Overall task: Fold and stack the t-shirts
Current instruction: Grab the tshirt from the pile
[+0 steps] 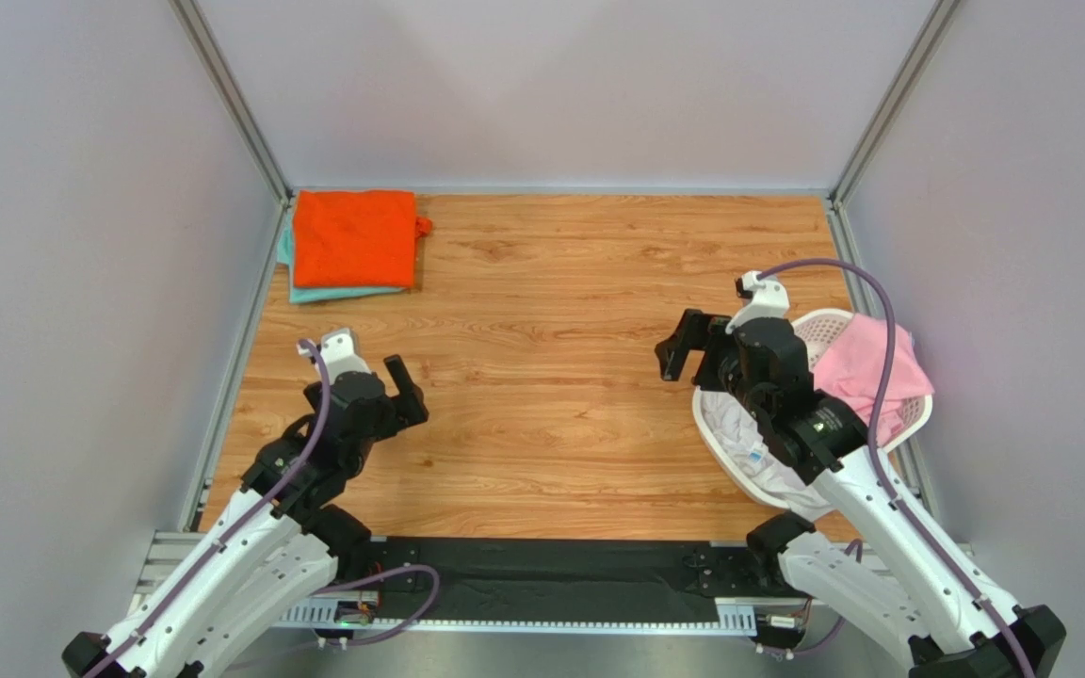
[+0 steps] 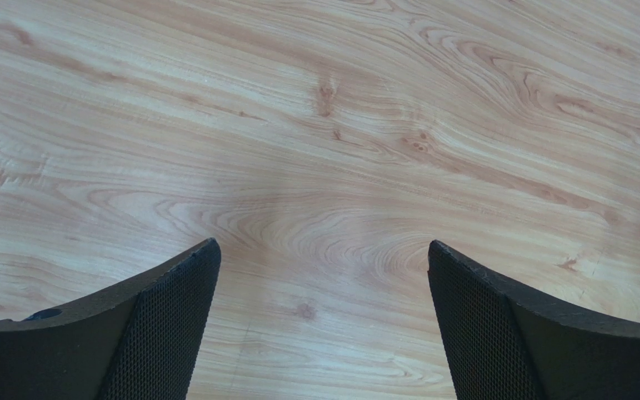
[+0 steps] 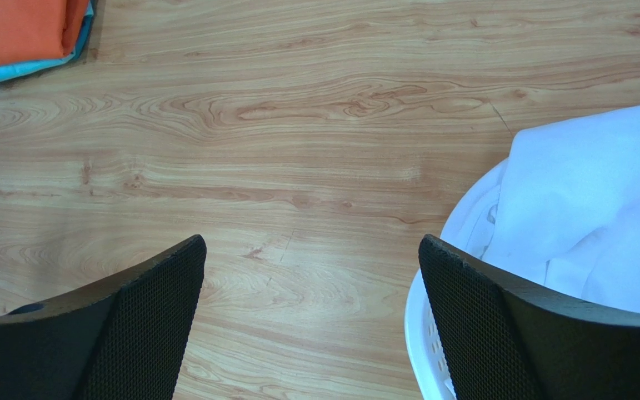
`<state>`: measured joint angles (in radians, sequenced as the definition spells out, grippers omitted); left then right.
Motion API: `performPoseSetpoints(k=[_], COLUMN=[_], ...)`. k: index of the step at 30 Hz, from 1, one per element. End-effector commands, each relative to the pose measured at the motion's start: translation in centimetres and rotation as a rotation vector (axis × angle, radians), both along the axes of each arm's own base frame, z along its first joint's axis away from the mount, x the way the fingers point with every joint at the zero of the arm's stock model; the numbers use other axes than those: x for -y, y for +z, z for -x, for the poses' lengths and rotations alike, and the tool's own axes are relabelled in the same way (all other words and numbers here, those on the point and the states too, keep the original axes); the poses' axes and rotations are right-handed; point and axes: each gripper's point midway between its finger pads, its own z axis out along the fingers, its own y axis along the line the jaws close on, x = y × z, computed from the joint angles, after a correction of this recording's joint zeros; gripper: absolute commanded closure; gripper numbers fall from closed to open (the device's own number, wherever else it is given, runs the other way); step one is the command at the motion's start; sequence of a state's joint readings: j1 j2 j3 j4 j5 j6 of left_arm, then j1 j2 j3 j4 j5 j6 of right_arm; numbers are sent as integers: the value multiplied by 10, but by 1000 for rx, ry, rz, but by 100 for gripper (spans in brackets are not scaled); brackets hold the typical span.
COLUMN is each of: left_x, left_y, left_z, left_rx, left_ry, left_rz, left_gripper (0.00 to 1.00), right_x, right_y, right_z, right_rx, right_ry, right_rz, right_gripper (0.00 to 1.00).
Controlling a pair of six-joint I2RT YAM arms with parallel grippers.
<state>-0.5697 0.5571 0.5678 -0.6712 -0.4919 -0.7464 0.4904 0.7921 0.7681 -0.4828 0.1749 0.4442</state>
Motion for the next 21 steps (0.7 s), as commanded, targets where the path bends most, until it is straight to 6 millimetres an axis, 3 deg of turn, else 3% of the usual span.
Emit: performPoseSetpoints(k=[1, 6, 13, 21], left_x=[8, 9, 12, 15], left_y=[21, 18, 12, 4], left_z=[-5, -4, -2, -1], left_rx=[30, 22, 12, -11], left_ry=[-15, -20, -32, -44], left_rz=[41, 43, 57, 57], left_gripper=[0, 0, 0, 0], right_x=[10, 41, 88, 105], right_y=[9, 2, -43, -87], right_z=[2, 17, 61, 80], right_rx=[-6, -109, -385, -561], right_ry=[-59, -230, -453, -543], right_rz=[1, 41, 147, 112], right_gripper=[0, 0, 0, 0])
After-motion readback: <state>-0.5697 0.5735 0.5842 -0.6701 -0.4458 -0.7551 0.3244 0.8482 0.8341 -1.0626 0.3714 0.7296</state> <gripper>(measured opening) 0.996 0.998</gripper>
